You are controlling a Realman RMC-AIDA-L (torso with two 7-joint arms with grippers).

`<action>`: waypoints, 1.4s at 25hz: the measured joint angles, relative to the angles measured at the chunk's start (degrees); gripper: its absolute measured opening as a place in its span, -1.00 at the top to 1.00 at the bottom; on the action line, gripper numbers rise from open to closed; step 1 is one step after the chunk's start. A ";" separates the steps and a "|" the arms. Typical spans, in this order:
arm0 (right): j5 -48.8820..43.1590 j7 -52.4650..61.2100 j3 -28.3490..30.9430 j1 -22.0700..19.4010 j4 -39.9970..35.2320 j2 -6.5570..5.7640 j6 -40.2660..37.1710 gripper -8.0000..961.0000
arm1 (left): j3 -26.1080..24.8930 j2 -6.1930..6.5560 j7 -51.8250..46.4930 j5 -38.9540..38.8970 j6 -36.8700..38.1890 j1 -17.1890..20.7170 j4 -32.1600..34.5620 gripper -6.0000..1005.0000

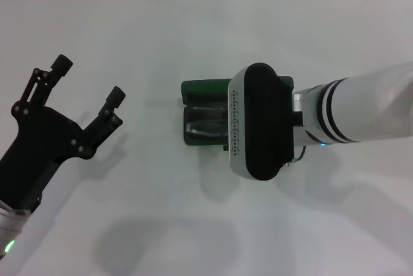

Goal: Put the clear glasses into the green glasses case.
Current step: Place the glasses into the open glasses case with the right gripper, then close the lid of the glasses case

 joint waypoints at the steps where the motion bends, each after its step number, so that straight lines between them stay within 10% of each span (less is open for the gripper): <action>1: 0.04 0.00 -0.01 0.00 -0.06 0.00 -0.21 -0.10 | 0.00 0.01 -0.01 0.01 -0.10 0.00 -0.03 -0.74; 35: 1.87 -0.16 5.81 -1.04 0.11 0.00 -9.47 -0.12 | 0.00 0.10 -0.03 -0.23 -0.52 -0.84 0.08 -0.74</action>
